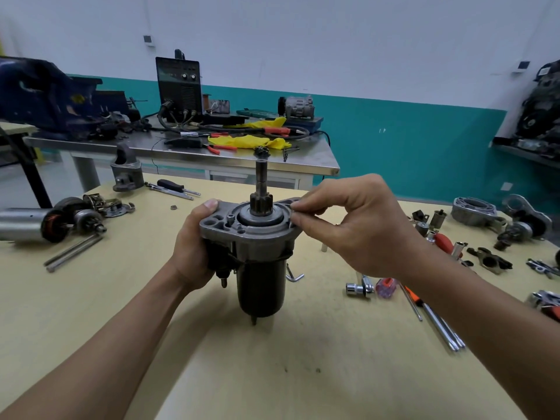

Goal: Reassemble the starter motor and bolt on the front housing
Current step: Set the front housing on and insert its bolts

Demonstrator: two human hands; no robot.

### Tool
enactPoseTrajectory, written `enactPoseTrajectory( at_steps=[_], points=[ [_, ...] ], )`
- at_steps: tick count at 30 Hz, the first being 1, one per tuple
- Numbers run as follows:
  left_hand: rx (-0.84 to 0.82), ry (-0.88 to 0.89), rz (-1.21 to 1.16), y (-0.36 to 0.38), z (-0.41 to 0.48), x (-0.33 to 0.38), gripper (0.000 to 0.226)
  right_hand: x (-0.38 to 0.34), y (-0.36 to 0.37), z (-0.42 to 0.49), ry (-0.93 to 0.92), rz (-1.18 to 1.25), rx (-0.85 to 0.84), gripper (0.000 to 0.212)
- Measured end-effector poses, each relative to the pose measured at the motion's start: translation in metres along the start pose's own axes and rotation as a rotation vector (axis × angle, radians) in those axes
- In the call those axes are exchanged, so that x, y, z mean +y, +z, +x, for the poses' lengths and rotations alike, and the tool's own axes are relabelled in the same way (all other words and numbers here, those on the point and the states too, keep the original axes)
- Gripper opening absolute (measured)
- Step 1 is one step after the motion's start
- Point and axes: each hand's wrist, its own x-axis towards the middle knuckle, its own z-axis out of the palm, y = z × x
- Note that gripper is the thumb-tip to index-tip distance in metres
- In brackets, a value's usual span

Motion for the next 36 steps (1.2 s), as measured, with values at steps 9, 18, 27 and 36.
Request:
enactPoseTrajectory(
  at_steps=[9, 18, 27, 36],
  points=[
    [0.01, -0.008, -0.005, 0.0, 0.0, 0.002, 0.06, -0.001, -0.006, 0.004, 0.274, 0.155, -0.252, 0.031],
    [-0.003, 0.003, 0.032, -0.006, -0.003, 0.009, 0.06, 0.007, -0.007, 0.007, 0.239, 0.14, -0.302, 0.026],
    [0.061, -0.01, 0.027, -0.036, -0.002, 0.018, 0.062, 0.086, 0.079, 0.022, 0.457, -0.347, -0.471, 0.028],
    [0.023, -0.017, 0.051, -0.035, -0.002, 0.018, 0.062, 0.108, 0.121, 0.047, 0.332, -0.619, -0.72, 0.025]
  ],
)
